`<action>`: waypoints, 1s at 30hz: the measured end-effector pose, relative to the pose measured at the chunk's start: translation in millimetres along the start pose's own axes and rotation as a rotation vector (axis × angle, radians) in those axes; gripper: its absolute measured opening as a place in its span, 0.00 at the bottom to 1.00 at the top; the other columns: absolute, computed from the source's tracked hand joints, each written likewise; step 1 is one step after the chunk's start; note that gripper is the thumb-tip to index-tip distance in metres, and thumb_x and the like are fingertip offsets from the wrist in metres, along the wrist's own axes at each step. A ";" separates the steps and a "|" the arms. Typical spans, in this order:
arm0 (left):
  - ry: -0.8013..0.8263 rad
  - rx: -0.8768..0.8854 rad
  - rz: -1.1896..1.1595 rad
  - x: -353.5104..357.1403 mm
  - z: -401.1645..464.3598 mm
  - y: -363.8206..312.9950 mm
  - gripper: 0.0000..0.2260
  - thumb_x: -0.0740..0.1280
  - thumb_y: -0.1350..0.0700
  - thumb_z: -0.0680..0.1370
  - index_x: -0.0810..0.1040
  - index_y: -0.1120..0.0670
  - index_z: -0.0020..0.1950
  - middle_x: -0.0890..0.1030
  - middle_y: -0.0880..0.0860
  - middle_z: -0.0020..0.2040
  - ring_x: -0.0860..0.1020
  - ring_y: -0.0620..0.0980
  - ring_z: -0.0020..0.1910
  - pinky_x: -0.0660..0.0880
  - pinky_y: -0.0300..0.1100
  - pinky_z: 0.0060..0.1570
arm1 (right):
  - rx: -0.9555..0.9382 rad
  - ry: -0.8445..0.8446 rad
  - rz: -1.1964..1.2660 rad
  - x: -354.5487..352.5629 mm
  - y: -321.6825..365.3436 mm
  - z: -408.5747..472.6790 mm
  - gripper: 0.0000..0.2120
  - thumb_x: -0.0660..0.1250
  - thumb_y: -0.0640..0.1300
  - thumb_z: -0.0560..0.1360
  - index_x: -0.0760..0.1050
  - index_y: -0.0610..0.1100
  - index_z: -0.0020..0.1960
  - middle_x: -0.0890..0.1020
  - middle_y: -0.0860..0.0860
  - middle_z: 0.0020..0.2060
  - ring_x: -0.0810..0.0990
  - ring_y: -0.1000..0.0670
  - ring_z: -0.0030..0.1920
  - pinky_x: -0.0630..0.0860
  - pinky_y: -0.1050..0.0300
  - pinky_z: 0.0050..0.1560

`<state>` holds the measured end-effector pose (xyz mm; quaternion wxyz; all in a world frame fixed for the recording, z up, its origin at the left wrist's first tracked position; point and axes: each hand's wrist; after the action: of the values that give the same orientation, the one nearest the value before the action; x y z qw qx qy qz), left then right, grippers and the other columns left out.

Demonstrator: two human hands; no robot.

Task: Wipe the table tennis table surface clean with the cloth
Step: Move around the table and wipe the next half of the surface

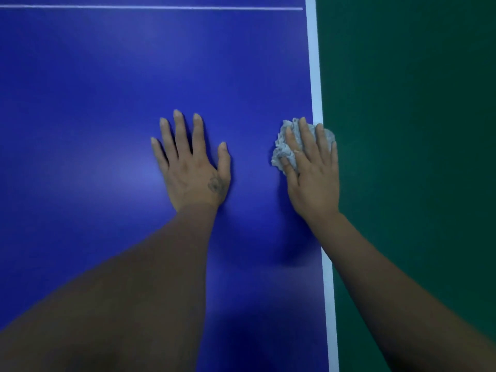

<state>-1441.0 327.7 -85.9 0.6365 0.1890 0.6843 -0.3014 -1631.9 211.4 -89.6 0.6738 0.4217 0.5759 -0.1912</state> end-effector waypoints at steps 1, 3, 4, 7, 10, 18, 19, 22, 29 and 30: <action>-0.002 0.001 -0.001 -0.3 -0.6 -0.4 0.33 0.51 0.36 0.85 0.57 0.50 0.87 0.53 0.55 0.87 0.48 0.59 0.86 0.47 0.62 0.83 | -0.001 0.006 -0.010 0.8 -0.2 -9.9 0.26 0.56 0.52 0.89 0.58 0.54 0.86 0.54 0.54 0.86 0.47 0.47 0.87 0.48 0.37 0.85; 0.006 0.007 0.000 -1.2 -2.5 0.6 0.33 0.50 0.36 0.85 0.56 0.50 0.87 0.52 0.55 0.87 0.48 0.59 0.86 0.46 0.62 0.83 | -0.015 0.015 -0.028 2.4 0.8 -36.1 0.26 0.56 0.52 0.89 0.58 0.54 0.86 0.55 0.54 0.86 0.48 0.46 0.87 0.48 0.36 0.84; 0.008 0.014 0.004 -1.4 -2.7 1.2 0.33 0.49 0.36 0.85 0.55 0.50 0.87 0.52 0.55 0.87 0.48 0.59 0.86 0.46 0.62 0.83 | -0.022 0.015 -0.033 2.3 1.3 -51.4 0.26 0.56 0.52 0.89 0.58 0.54 0.86 0.55 0.54 0.86 0.48 0.46 0.87 0.48 0.36 0.84; 0.039 0.070 -0.018 -6.3 -8.4 8.3 0.33 0.48 0.36 0.85 0.55 0.51 0.87 0.51 0.55 0.87 0.48 0.59 0.86 0.46 0.62 0.83 | -0.021 0.032 -0.008 -2.1 2.6 -107.6 0.26 0.57 0.51 0.89 0.58 0.53 0.86 0.56 0.53 0.86 0.48 0.47 0.87 0.50 0.36 0.84; 0.052 0.190 -0.068 -10.6 -39.7 27.0 0.30 0.51 0.39 0.86 0.59 0.52 0.86 0.54 0.54 0.87 0.49 0.57 0.86 0.48 0.60 0.84 | -0.016 0.057 0.000 -5.4 4.3 -173.4 0.26 0.56 0.51 0.89 0.58 0.51 0.86 0.55 0.52 0.86 0.48 0.46 0.87 0.51 0.36 0.84; 0.119 0.342 -0.084 -30.9 -255.0 122.5 0.26 0.58 0.48 0.87 0.63 0.53 0.85 0.58 0.56 0.86 0.53 0.59 0.86 0.55 0.63 0.82 | 0.028 0.164 -0.058 -11.5 12.1 -357.9 0.28 0.57 0.49 0.86 0.59 0.50 0.86 0.55 0.49 0.86 0.51 0.40 0.86 0.55 0.30 0.81; 0.134 0.360 -0.075 -33.0 -278.3 132.6 0.26 0.58 0.49 0.86 0.63 0.53 0.85 0.58 0.56 0.86 0.53 0.59 0.86 0.56 0.64 0.81 | 0.025 0.184 -0.068 -12.4 13.2 -377.9 0.29 0.56 0.49 0.86 0.59 0.51 0.86 0.55 0.49 0.86 0.51 0.40 0.86 0.54 0.30 0.81; 0.170 0.419 -0.043 -36.7 -311.5 148.5 0.27 0.59 0.48 0.85 0.62 0.52 0.85 0.56 0.56 0.87 0.52 0.60 0.86 0.57 0.65 0.81 | 0.016 0.222 -0.101 -15.6 14.7 -400.5 0.30 0.56 0.50 0.85 0.56 0.52 0.86 0.54 0.50 0.87 0.51 0.40 0.86 0.53 0.30 0.81; 0.139 0.416 -0.053 -33.0 -313.2 149.7 0.27 0.58 0.48 0.86 0.61 0.51 0.86 0.56 0.56 0.87 0.51 0.59 0.86 0.54 0.63 0.83 | 0.253 0.083 -0.091 8.3 39.1 -291.4 0.27 0.50 0.55 0.89 0.51 0.55 0.87 0.52 0.51 0.87 0.45 0.44 0.87 0.44 0.34 0.84; 0.130 0.415 -0.058 -33.0 -312.9 150.0 0.27 0.58 0.48 0.86 0.62 0.51 0.85 0.56 0.55 0.87 0.51 0.58 0.86 0.54 0.63 0.82 | 0.257 0.075 -0.091 13.3 47.2 -275.1 0.27 0.49 0.56 0.89 0.51 0.56 0.87 0.52 0.51 0.87 0.45 0.43 0.87 0.42 0.33 0.84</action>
<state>-1577.6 648.2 -76.6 0.5294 0.3153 0.6525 -0.4412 -1762.4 458.3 -80.4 0.5829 0.4848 0.5901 -0.2775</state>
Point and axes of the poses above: each hand's wrist, its own z-axis towards the middle knuckle, its own x-axis out of the palm, y = z × x
